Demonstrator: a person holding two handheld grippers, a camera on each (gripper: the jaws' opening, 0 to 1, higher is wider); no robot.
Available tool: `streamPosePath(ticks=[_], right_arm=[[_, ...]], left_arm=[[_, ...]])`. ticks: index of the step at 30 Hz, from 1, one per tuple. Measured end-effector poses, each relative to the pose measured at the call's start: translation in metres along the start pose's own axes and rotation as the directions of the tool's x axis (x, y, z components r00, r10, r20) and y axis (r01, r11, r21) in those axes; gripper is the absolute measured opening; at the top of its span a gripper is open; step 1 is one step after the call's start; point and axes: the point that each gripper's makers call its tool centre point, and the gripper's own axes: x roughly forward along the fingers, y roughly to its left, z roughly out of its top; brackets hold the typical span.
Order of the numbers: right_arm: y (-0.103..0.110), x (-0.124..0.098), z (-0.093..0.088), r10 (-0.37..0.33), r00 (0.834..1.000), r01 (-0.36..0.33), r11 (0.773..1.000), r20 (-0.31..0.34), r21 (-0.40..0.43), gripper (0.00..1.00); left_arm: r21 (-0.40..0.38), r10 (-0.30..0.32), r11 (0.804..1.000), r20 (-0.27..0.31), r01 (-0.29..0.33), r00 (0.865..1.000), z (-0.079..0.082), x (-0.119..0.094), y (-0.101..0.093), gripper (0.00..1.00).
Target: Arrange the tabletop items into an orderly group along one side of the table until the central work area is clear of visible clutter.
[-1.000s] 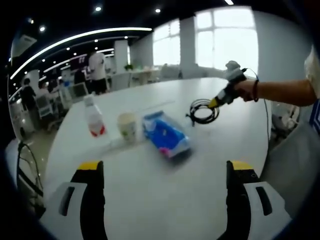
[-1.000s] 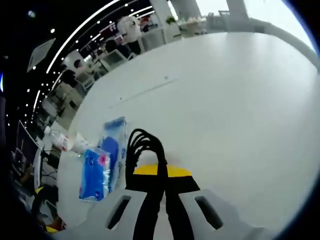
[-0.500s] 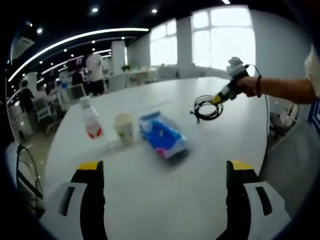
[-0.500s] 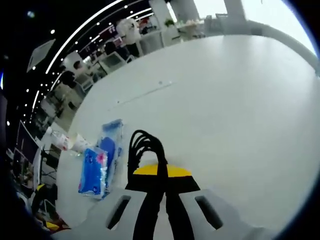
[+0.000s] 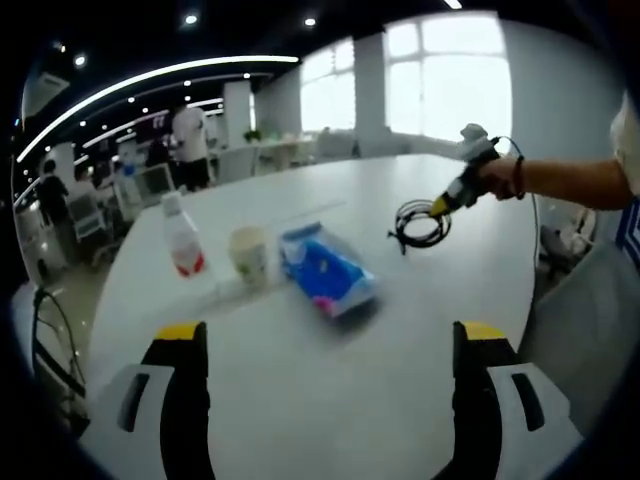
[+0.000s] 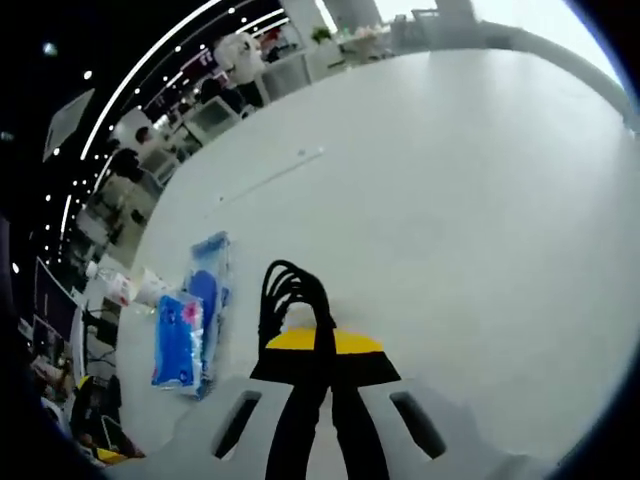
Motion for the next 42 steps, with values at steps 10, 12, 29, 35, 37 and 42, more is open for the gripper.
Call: streamPosePath(ticks=[10,12,29,35,37,42], right_arm=[[-0.024,0.015,-0.01,-0.035,0.999,0.036,0.999,-0.027,0.039,0.02],[-0.027,0.019,-0.012,-0.042,0.999,0.043,0.998,-0.03,0.039,0.02],[-0.039,0.034,-0.027,-0.08,0.995,0.079,0.997,-0.061,-0.015,0.05],[-0.039,0.038,-0.029,-0.094,0.993,0.087,0.99,-0.064,-0.108,0.11],[-0.037,0.037,-0.029,-0.094,0.994,0.087,0.989,-0.061,-0.118,0.14],[-0.031,0.036,-0.024,-0.084,0.996,0.079,0.991,-0.039,-0.108,0.34]], left_arm=[[-0.007,0.003,1.0,-0.003,-0.003,1.0,0.0,0.001,0.001,0.99],[-0.008,0.003,1.0,0.0,-0.003,1.0,0.0,0.002,0.001,0.99],[-0.017,0.007,1.0,0.011,-0.006,1.0,0.002,0.002,0.002,0.99],[-0.012,0.006,1.0,0.006,-0.006,1.0,0.001,0.002,0.002,0.99],[-0.014,0.012,1.0,0.009,-0.012,1.0,0.001,0.001,0.003,0.99],[-0.009,0.021,1.0,0.006,-0.021,1.0,0.001,0.001,0.005,0.99]])
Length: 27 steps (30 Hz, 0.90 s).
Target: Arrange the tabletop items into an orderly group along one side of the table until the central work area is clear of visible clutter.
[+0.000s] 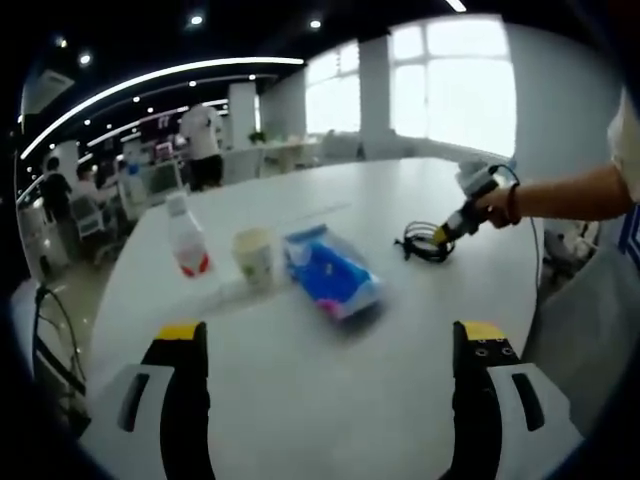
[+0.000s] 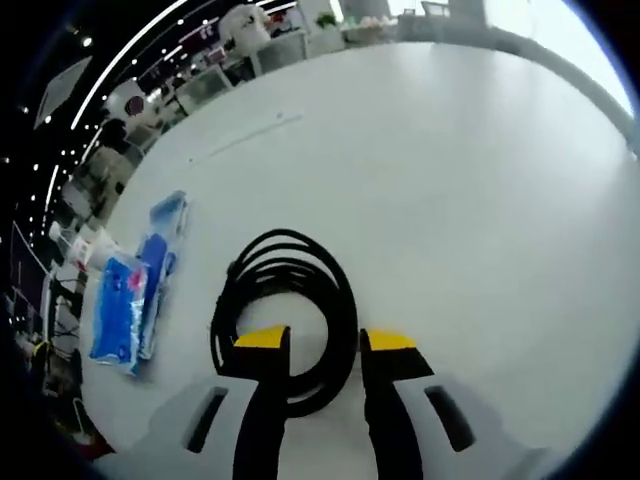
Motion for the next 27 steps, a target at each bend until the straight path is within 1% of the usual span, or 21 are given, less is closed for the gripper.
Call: streamPosePath(ticks=[4,7,8,9,10,11,12,14,15,17,18,19,20,22,25,26,27], right_arm=[[0.0,-0.005,0.008,-0.005,0.999,0.007,0.999,0.038,-0.04,0.47],[-0.005,-0.009,0.016,-0.033,0.996,0.039,0.996,0.082,-0.078,0.6],[-0.005,-0.01,0.018,-0.036,0.996,0.043,0.996,0.088,-0.079,0.64],[-0.004,-0.012,0.019,-0.031,0.995,0.039,0.996,0.095,-0.082,0.66],[0.001,-0.013,0.025,-0.006,0.992,0.017,0.996,0.122,-0.089,0.67],[0.004,-0.015,0.027,0.004,0.991,0.009,0.996,0.137,-0.094,0.69],[0.005,-0.017,0.028,0.003,0.99,0.01,0.995,0.141,-0.097,0.72],[0.012,-0.021,0.035,0.014,0.985,0.01,0.99,0.174,-0.137,0.76],[0.017,-0.024,0.039,0.025,0.98,0.01,0.985,0.197,-0.172,0.78],[0.026,-0.026,0.039,0.048,0.979,-0.006,0.978,0.196,-0.207,0.78],[0.028,-0.027,0.039,0.05,0.98,-0.008,0.978,0.194,-0.209,0.79],[0.037,-0.027,0.038,0.078,0.981,-0.032,0.967,0.176,-0.252,0.79],[0.042,-0.027,0.038,0.089,0.981,-0.04,0.962,0.171,-0.271,0.81],[0.049,-0.027,0.041,0.102,0.979,-0.047,0.956,0.178,-0.288,0.82],[0.061,-0.027,0.048,0.139,0.972,-0.069,0.939,0.19,-0.336,0.85],[0.063,-0.024,0.054,0.146,0.968,-0.066,0.931,0.202,-0.359,0.87],[0.061,-0.022,0.055,0.135,0.972,-0.054,0.926,0.194,-0.372,0.89]], left_arm=[[0.001,0.005,1.0,0.002,-0.005,1.0,0.001,0.0,0.0,0.99],[-0.001,0.01,1.0,0.007,-0.01,1.0,0.002,-0.001,0.001,0.99],[-0.002,0.011,1.0,0.008,-0.011,1.0,0.002,-0.001,0.001,0.99],[-0.003,0.013,1.0,0.014,-0.013,1.0,0.003,-0.001,0.002,0.99],[-0.007,0.012,1.0,0.019,-0.012,1.0,0.005,-0.002,0.002,0.99],[-0.019,0.012,1.0,0.036,-0.012,0.999,0.007,-0.002,0.002,0.99],[-0.023,0.014,1.0,0.04,-0.013,0.999,0.008,-0.003,0.002,0.99],[-0.02,0.024,1.0,0.045,-0.023,0.999,0.009,-0.003,0.005,0.99],[-0.017,0.027,1.0,0.038,-0.026,0.999,0.008,-0.004,0.005,0.99],[-0.015,0.028,1.0,0.025,-0.027,0.999,0.006,-0.004,0.005,0.99],[-0.015,0.027,1.0,0.027,-0.027,0.999,0.006,-0.003,0.005,0.99],[-0.015,0.026,1.0,0.028,-0.025,0.999,0.007,-0.003,0.005,0.99],[-0.018,0.027,0.999,0.024,-0.027,0.999,0.006,-0.003,0.005,0.99],[-0.018,0.029,0.999,0.014,-0.029,0.999,0.004,-0.003,0.007,0.99],[-0.02,0.042,0.999,0.019,-0.041,0.999,0.004,-0.005,0.011,0.99],[-0.022,0.043,0.999,0.022,-0.043,0.999,0.004,-0.005,0.011,0.99],[-0.025,0.045,0.999,0.022,-0.045,0.999,0.005,-0.006,0.012,0.99]])
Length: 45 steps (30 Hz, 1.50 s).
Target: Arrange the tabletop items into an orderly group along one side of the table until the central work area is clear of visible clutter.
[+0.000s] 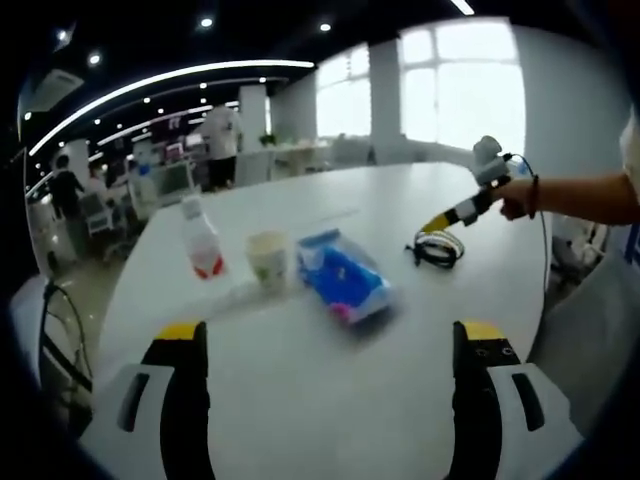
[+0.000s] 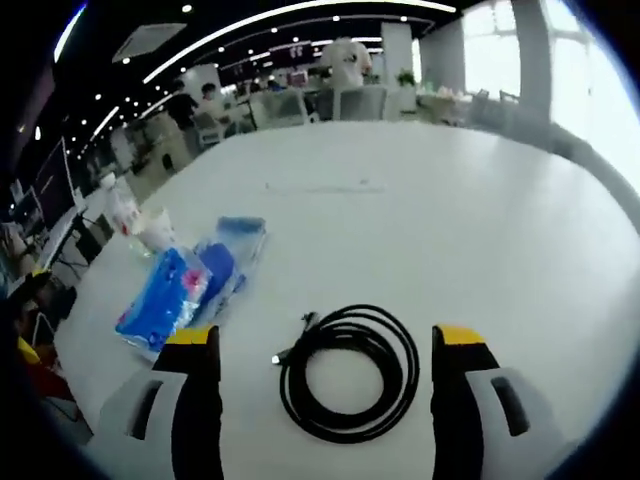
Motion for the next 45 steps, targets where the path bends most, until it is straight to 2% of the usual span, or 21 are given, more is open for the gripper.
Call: streamPosePath(ticks=[5,9,11,15,17,21,24,25,29,33,34,38,39,41,44,45], right_arm=[[0.02,0.012,0.01,0.091,0.996,-0.09,0.994,0.024,-0.058,0.94],[0.044,0.018,0.022,0.198,0.978,-0.191,0.976,0.062,-0.101,0.94],[0.048,0.02,0.025,0.2,0.977,-0.193,0.976,0.067,-0.105,0.93],[0.066,0.027,0.033,0.245,0.966,-0.225,0.956,0.088,-0.187,0.89],[0.076,0.03,0.038,0.282,0.954,-0.258,0.945,0.1,-0.2,0.88],[0.094,0.034,0.044,0.334,0.936,-0.303,0.924,0.107,-0.235,0.88],[0.103,0.039,0.047,0.359,0.928,-0.326,0.913,0.105,-0.244,0.84],[0.108,0.04,0.049,0.377,0.92,-0.342,0.907,0.11,-0.247,0.82],[0.119,0.045,0.053,0.402,0.907,-0.357,0.891,0.122,-0.28,0.77],[0.13,0.052,0.054,0.431,0.896,-0.373,0.859,0.103,-0.35,0.71],[0.134,0.053,0.054,0.448,0.889,-0.384,0.842,0.095,-0.379,0.69],[0.139,0.059,0.052,0.456,0.887,-0.375,0.804,0.074,-0.461,0.62],[0.142,0.061,0.051,0.467,0.882,-0.383,0.789,0.064,-0.481,0.59],[0.142,0.067,0.05,0.463,0.884,-0.38,0.788,0.059,-0.485,0.54],[0.142,0.075,0.049,0.468,0.883,-0.386,0.774,0.043,-0.503,0.47],[0.144,0.076,0.047,0.479,0.877,-0.397,0.763,0.034,-0.511,0.45]], left_arm=[[-0.003,0.008,1.0,0.002,-0.008,1.0,0.0,-0.001,0.002,0.99],[-0.016,0.008,1.0,0.002,-0.008,1.0,0.0,-0.002,0.002,0.99],[-0.017,0.006,1.0,0.001,-0.006,1.0,0.0,-0.002,0.002,0.99],[-0.013,0.011,1.0,-0.001,-0.011,1.0,-0.001,-0.002,0.003,0.99],[-0.019,0.006,1.0,-0.022,-0.007,1.0,-0.005,-0.003,0.003,0.99],[-0.022,0.011,1.0,-0.017,-0.012,1.0,-0.005,-0.005,0.004,0.99],[-0.016,0.023,1.0,-0.032,-0.023,0.999,-0.007,-0.005,0.007,0.99],[-0.016,0.027,1.0,-0.035,-0.027,0.999,-0.008,-0.005,0.008,0.99],[-0.027,0.023,0.999,-0.017,-0.023,1.0,-0.005,-0.006,0.008,0.99],[-0.022,0.021,1.0,-0.019,-0.021,1.0,-0.006,-0.006,0.006,0.99],[-0.026,0.018,1.0,-0.016,-0.018,1.0,-0.005,-0.007,0.006,0.99],[-0.032,0.022,0.999,-0.013,-0.022,1.0,-0.005,-0.007,0.007,0.99],[-0.034,0.024,0.999,-0.013,-0.024,1.0,-0.005,-0.008,0.008,0.99],[-0.045,0.023,0.999,-0.009,-0.023,1.0,-0.005,-0.008,0.009,0.99],[-0.057,0.017,0.998,-0.009,-0.017,1.0,-0.006,-0.007,0.009,0.99],[-0.057,0.017,0.998,-0.01,-0.017,1.0,-0.006,-0.007,0.008,0.99]])
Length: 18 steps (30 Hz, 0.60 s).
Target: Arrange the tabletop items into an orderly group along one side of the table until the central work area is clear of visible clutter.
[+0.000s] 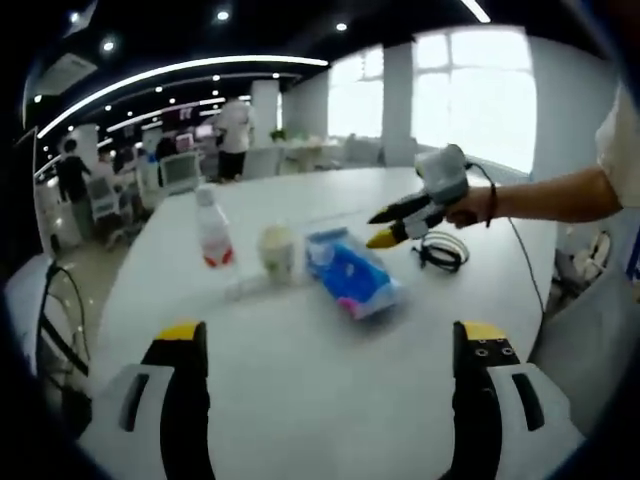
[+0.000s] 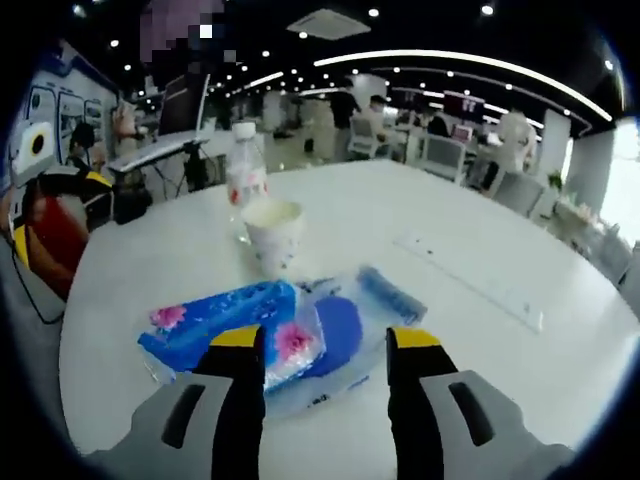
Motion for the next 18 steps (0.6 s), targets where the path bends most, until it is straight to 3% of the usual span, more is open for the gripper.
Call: streamPosePath(ticks=[5,11,18], right_arm=[[0.013,0.015,-0.005,0.109,0.994,-0.108,0.994,-0.008,0.028,0.41],[0.013,0.032,-0.011,0.144,0.989,-0.143,0.989,-0.03,0.023,0.34],[0.013,0.037,-0.01,0.179,0.983,-0.179,0.984,-0.035,0.018,0.26]], left_arm=[[0.005,-0.005,1.0,-0.013,0.005,1.0,-0.003,0.001,-0.001,0.99],[0.004,0.002,1.0,-0.027,-0.002,1.0,-0.007,0.0,0.001,0.99],[0.011,0.012,1.0,-0.05,-0.012,0.999,-0.011,-0.001,0.004,0.99]])
